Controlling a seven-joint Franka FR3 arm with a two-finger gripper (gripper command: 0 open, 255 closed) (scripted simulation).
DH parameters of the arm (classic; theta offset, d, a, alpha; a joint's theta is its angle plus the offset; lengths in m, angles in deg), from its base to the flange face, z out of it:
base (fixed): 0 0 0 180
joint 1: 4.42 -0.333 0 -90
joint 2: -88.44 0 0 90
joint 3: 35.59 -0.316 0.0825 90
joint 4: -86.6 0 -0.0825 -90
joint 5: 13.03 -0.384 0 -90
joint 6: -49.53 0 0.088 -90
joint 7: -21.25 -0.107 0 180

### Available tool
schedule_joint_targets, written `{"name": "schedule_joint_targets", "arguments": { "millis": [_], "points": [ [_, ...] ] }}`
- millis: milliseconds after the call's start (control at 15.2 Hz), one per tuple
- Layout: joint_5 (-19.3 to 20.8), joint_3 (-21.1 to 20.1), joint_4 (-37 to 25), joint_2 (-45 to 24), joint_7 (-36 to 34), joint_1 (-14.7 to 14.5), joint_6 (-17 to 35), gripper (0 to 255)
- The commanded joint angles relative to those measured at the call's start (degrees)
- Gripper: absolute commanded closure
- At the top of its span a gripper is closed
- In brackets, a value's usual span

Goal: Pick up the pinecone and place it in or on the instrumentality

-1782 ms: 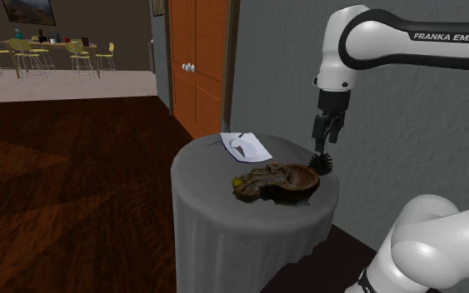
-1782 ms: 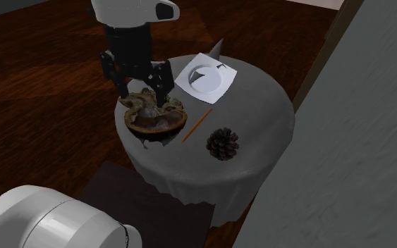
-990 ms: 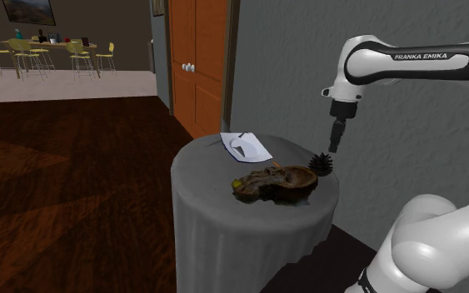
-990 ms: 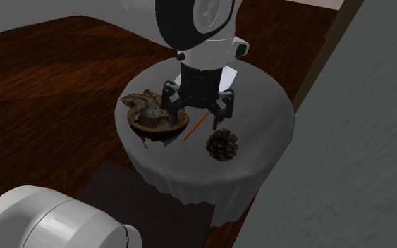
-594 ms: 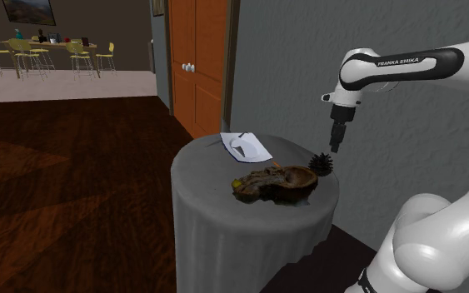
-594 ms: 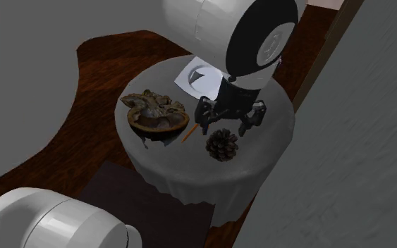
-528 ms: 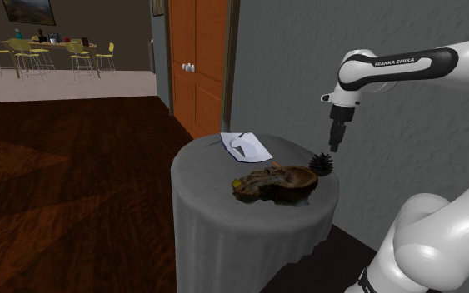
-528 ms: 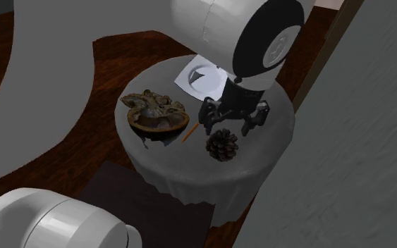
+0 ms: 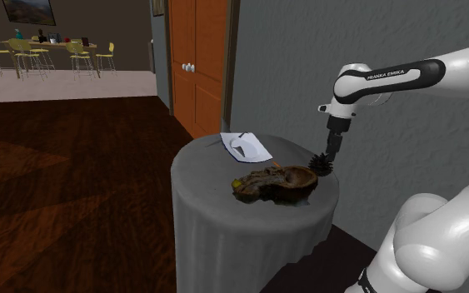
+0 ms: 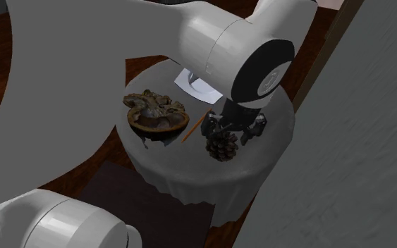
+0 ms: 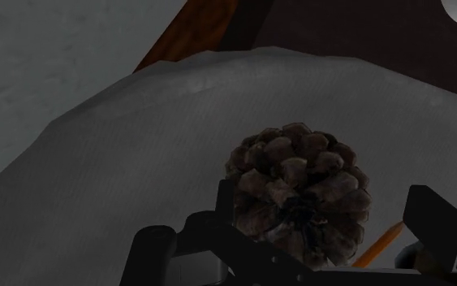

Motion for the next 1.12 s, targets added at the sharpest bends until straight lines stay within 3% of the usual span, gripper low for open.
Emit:
{"name": "schedule_joint_targets", "arguments": {
  "millis": [0,396,462,1056],
  "points": [
    [-0.01,0.03,0.40,-0.09,-0.08,-0.04,0.51,0],
    [-0.01,0.03,0.40,-0.09,-0.07,-0.04,0.50,0],
    [-0.01,0.03,0.40,-0.09,-0.07,-0.04,0.50,255],
    [-0.01,0.03,0.40,-0.09,-0.07,-0.04,0.51,255]
  ]
}}
